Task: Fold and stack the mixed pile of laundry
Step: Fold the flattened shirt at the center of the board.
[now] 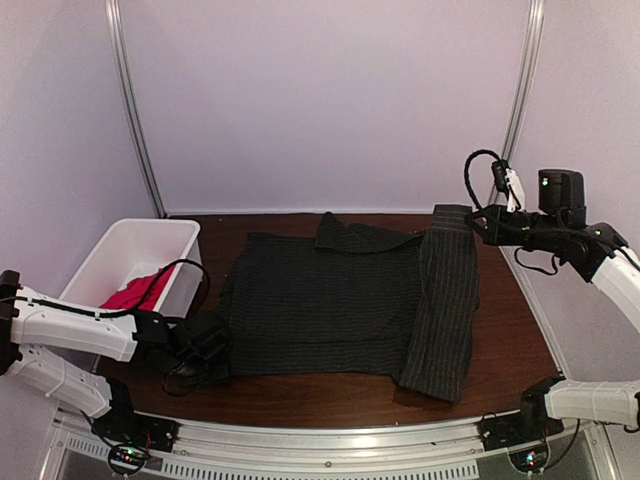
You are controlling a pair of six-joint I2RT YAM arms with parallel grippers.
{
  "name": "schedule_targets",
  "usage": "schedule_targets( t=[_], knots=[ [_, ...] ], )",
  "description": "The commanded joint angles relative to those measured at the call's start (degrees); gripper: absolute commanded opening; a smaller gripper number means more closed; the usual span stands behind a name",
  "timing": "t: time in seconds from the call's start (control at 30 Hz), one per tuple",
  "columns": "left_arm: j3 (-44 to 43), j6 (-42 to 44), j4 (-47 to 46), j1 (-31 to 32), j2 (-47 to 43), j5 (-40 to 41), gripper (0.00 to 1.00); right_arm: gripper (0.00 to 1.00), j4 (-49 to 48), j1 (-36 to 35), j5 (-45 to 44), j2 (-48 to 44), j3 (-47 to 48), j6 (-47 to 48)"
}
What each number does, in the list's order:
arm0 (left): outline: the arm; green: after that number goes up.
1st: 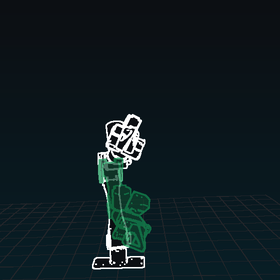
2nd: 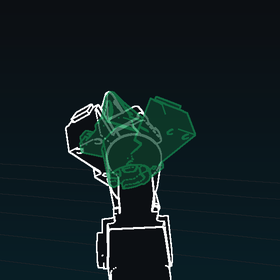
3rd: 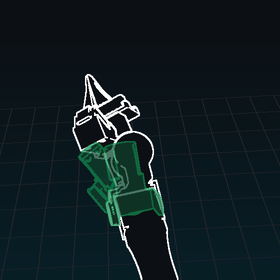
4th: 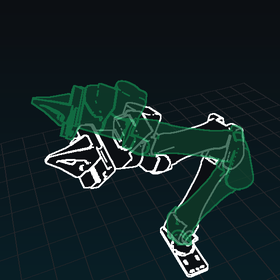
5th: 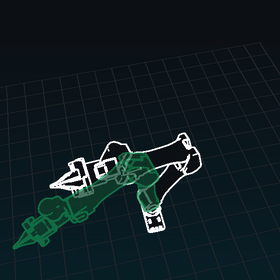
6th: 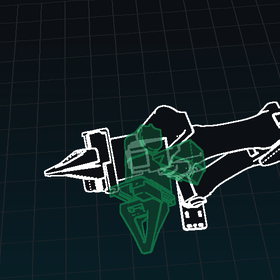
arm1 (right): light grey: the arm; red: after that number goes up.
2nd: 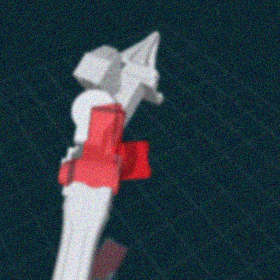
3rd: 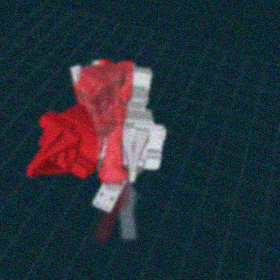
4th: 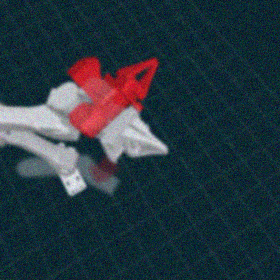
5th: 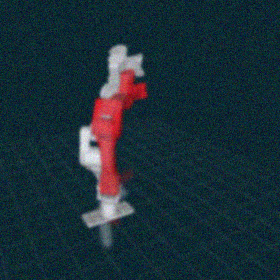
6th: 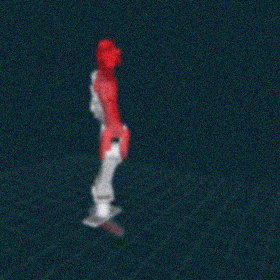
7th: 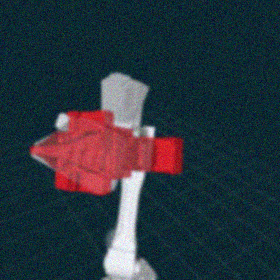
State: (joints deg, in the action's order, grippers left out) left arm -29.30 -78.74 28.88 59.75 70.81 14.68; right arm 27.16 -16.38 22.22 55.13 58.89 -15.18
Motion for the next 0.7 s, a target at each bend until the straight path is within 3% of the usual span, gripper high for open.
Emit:
schedule_targets(
  t=[0.0, 0.07, 0.2, 0.67],
  knots=[
    [-0.1, 0.6, -4.1, 0.4, 0.5, 1.7, 0.37, 0.00, 0.0, -0.3, -0.7, -0.8, 2.6, 0.5],
    [-0.3, 0.7, -4.3, 0.3, 1.1, 1.7, 0.30, 0.00, 0.2, -0.2, -0.7, -0.5, 3.1, 0.6],
    [-0.7, 0.7, -3.1, 0.4, 0.4, 2.0, 0.00, 0.00, 0.3, -0.2, -0.6, -0.1, 4.2, 0.6],
    [-15.6, 5.5, 14.0, -0.3, -4.6, 16.0, 0.00, 0.00, 0.3, -0.2, -3.7, 5.9, 17.8, 4.8]
  ],
)
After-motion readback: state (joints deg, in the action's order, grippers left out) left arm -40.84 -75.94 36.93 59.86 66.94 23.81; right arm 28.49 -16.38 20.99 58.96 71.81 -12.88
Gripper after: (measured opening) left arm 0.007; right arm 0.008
